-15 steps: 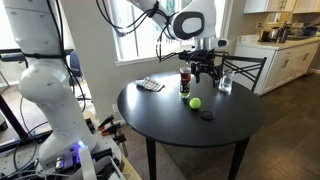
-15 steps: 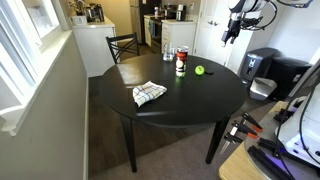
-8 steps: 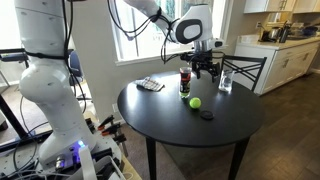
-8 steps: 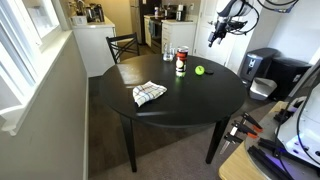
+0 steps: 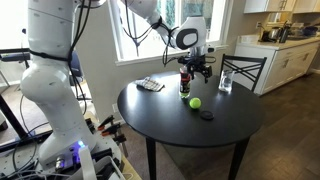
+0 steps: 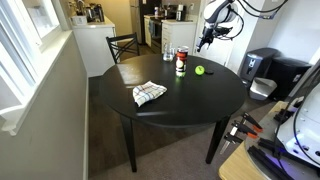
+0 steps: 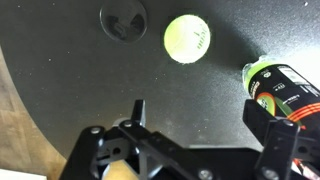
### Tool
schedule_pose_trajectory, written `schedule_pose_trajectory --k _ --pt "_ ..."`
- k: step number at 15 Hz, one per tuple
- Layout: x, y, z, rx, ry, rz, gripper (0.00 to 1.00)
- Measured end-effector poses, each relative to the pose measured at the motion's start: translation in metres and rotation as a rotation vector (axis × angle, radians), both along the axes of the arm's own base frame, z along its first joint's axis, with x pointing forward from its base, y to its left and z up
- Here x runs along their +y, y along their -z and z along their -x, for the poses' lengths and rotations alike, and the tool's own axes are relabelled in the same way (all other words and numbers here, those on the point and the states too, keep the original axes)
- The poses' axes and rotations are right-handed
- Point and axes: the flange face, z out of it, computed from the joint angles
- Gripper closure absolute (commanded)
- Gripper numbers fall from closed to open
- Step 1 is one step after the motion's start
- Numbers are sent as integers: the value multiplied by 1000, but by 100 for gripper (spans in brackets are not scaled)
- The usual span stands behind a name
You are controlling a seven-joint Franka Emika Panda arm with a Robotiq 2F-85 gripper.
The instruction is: Put the green tennis ball inside the glass container
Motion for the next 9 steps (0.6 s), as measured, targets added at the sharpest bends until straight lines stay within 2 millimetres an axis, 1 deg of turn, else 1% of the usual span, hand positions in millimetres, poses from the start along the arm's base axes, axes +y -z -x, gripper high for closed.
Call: schedule_pose_trajectory --k 2,4,6,9 --pt "3 17 -1 26 -9 -7 0" --pt "4 29 0 44 -16 -11 0" --pt "2 35 1 53 -16 -12 0" --pt "-5 38 4 59 -8 -13 0"
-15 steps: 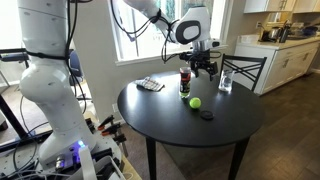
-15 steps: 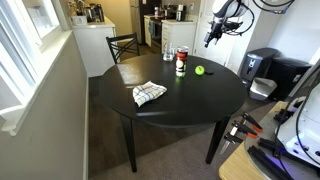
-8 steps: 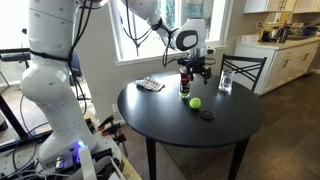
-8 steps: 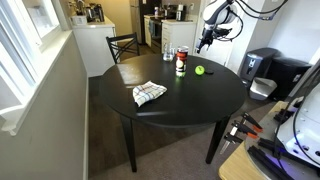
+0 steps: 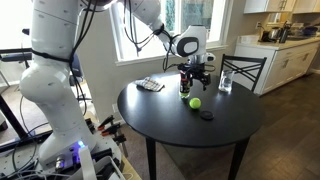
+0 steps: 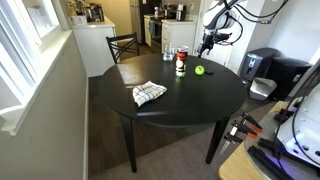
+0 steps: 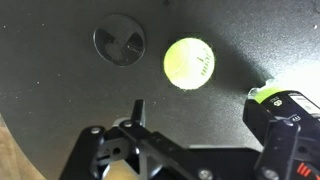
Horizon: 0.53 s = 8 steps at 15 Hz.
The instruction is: Put the green tennis ball inside the glass container
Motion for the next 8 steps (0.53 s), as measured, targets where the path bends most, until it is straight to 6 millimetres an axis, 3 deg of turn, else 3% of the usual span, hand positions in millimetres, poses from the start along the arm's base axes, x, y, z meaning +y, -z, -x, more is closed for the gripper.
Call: schedule_pose_trajectory --k 8 --pt "1 8 0 8 8 -15 0"
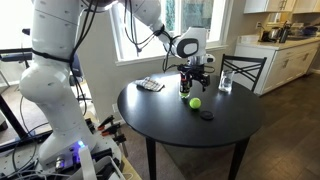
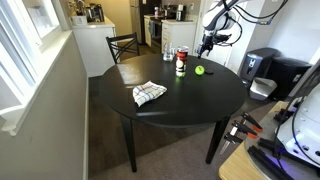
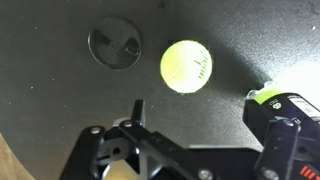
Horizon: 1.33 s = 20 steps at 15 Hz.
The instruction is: Put the green tennis ball inside the glass container
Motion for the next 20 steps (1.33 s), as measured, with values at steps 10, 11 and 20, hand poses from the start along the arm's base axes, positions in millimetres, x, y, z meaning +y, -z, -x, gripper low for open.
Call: schedule_pose_trajectory --k 10,11,20 --pt "3 54 3 60 17 -40 0" --pt "3 60 4 67 17 -40 0" --pt "-16 95 0 101 41 -36 0"
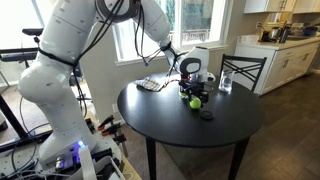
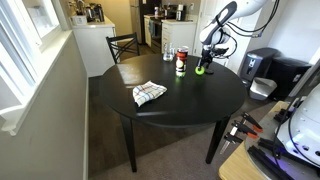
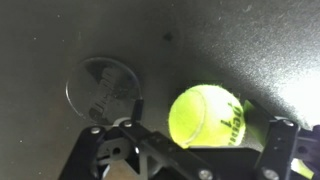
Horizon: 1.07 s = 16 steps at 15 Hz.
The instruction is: Put the green tennis ball inside the glass container
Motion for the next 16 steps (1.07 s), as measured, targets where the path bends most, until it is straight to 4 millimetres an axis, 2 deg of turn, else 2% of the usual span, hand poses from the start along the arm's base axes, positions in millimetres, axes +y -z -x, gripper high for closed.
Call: schedule_pose_trajectory --k 7,16 --pt "-9 0 -10 -17 8 7 0" --pt "-9 14 -29 -29 -1 9 0"
